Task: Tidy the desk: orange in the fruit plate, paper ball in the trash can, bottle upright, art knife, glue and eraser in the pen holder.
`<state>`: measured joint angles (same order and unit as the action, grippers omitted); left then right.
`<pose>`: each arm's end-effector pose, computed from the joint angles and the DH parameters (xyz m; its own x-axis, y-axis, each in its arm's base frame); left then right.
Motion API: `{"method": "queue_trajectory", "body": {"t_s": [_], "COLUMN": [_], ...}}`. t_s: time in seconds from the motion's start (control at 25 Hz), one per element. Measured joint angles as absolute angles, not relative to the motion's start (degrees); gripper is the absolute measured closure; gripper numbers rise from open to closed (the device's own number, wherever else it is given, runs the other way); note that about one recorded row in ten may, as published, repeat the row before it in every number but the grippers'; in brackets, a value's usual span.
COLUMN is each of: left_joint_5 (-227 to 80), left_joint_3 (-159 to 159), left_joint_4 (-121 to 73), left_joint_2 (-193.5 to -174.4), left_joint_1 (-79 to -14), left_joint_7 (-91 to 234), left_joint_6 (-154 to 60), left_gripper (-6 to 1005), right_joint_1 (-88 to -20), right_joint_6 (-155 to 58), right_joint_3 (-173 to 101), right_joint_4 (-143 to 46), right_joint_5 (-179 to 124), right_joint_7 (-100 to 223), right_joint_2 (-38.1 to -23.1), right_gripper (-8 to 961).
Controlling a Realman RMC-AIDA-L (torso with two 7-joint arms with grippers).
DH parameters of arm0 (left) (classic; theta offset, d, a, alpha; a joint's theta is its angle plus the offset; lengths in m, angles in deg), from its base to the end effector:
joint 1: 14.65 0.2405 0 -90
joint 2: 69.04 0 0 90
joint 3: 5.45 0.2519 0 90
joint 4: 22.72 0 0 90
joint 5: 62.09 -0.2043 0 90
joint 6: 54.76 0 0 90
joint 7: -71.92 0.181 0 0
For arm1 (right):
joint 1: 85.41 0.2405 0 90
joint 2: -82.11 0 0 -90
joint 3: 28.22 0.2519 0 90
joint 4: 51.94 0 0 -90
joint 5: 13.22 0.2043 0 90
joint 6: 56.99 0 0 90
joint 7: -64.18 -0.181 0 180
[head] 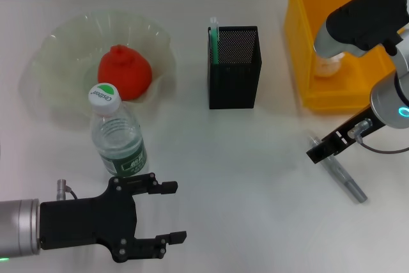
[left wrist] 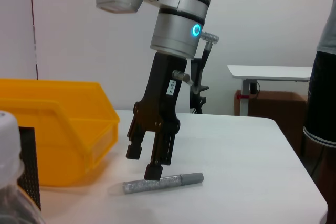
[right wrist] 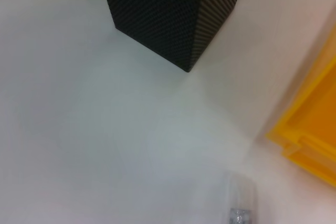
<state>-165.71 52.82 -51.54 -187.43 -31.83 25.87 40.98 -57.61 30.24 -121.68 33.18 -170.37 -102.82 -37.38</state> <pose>-0.2705 0.2268 -0.0732 0.8575 0.0532 0.5117 0.1233 -0.9869 -0.1040 0.2098 0.3293 -0.0455 0.5958 -0.7798 0.1924 -0.5693 -0.5790 -0.5836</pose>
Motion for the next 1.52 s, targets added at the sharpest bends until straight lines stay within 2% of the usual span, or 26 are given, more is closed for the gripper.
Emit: {"method": "queue_trajectory", "body": {"t_s": [0.48, 0.88, 1.12, 1.52], "left_joint_5": [-165.71, -165.71, -165.71, -165.71], "left_joint_3": [52.82, 52.82, 52.82, 52.82], "left_joint_4": [-51.54, -51.54, -51.54, -51.65], "left_joint_2": [-187.43, -187.43, -187.43, -187.44], "left_joint_1": [-31.98, -31.65, -31.64, -31.96], "left_joint_7": [25.87, 25.87, 25.87, 25.87], "left_joint_6": [40.91, 41.01, 41.07, 41.26], "left_gripper": [256, 256, 256, 256], "right_joint_1": [-56.66, -56.06, -55.98, -56.05], "right_joint_6": [28.33, 27.69, 27.17, 27.63], "right_joint_3": [-121.61, -121.29, -121.29, -121.28], "right_joint_4": [28.37, 25.88, 24.85, 24.63], "right_joint_5": [-168.46, -168.17, -168.16, -166.85], "right_joint_7": [-102.02, -101.43, -101.07, -99.34], "right_joint_2": [-37.42, -37.39, -37.35, -37.3], "right_gripper": [180, 614, 610, 770]}}
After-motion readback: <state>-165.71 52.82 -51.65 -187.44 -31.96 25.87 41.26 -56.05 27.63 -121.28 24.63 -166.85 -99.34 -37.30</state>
